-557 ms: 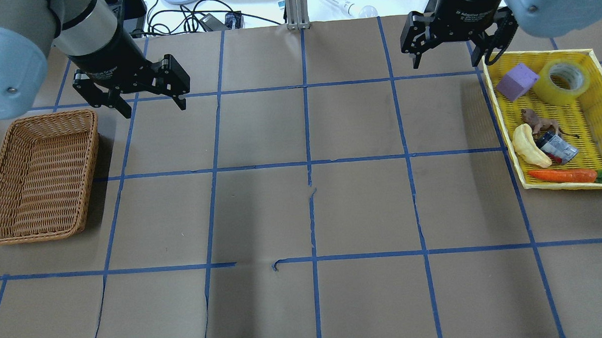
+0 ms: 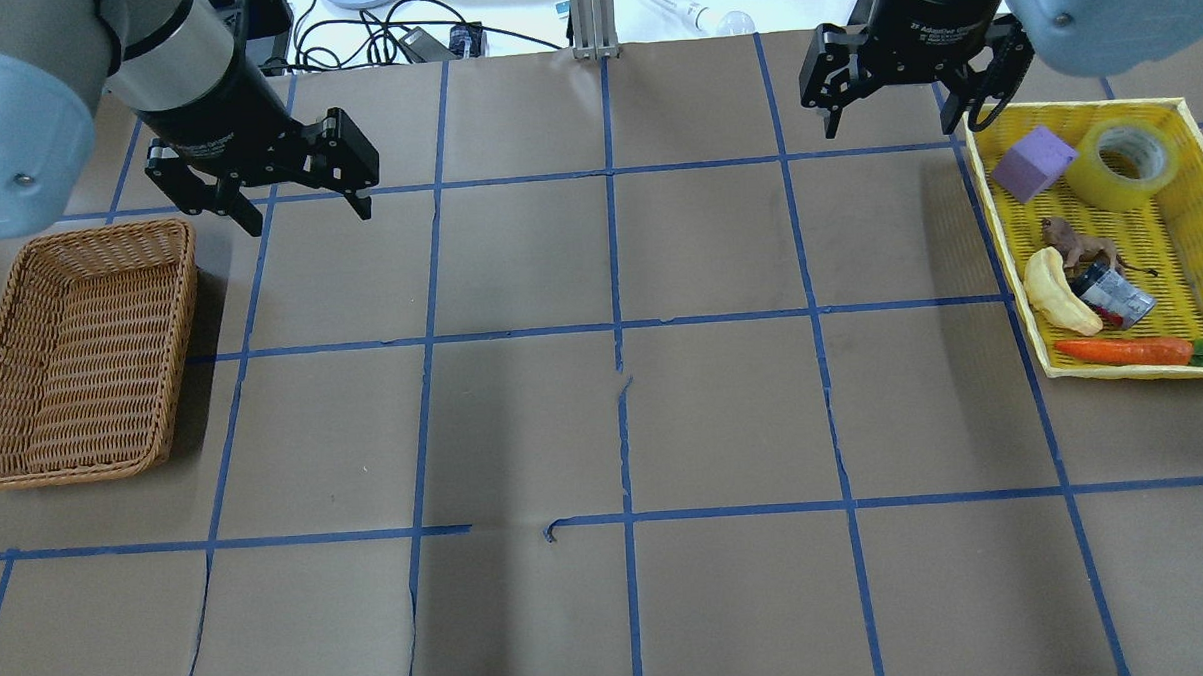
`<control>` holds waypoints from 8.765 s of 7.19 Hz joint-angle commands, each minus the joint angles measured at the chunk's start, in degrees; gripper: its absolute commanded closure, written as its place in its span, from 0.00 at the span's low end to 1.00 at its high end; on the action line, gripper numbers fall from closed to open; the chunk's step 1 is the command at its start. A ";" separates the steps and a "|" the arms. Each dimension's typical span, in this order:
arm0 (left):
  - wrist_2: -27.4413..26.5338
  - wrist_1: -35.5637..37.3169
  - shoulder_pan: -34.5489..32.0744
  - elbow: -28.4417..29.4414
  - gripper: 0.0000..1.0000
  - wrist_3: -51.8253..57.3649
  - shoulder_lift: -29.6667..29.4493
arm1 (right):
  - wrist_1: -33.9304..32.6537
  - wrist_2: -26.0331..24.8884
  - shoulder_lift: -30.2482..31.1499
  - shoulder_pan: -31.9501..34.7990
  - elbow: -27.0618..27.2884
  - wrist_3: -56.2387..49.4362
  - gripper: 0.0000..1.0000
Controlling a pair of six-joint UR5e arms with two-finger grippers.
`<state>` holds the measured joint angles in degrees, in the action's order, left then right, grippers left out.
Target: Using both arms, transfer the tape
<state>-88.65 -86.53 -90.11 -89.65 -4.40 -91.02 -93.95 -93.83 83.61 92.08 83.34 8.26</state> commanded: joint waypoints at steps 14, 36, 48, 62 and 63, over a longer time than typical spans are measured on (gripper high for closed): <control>0.06 0.31 0.02 0.00 0.00 0.00 -0.04 | -0.62 2.43 -0.46 -0.23 -0.72 -0.09 0.00; 0.15 0.40 0.02 -0.09 0.00 0.09 -0.04 | -21.31 8.40 -30.30 -36.71 -15.66 -69.44 1.00; 0.23 0.49 0.90 0.00 0.00 0.18 -0.04 | -21.87 4.98 -33.59 10.93 -12.41 -0.79 1.00; 9.20 26.80 -1.82 -0.44 0.07 -4.11 -19.76 | 5.03 -0.91 1.84 1.45 1.40 -13.61 0.00; 9.02 35.64 -4.87 0.00 0.05 -5.78 -25.29 | -1.34 -0.91 4.87 1.53 6.44 -12.93 0.00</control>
<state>-79.98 -60.16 -92.33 -89.94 -8.10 -109.79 -90.45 -94.76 82.82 94.19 82.91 -4.40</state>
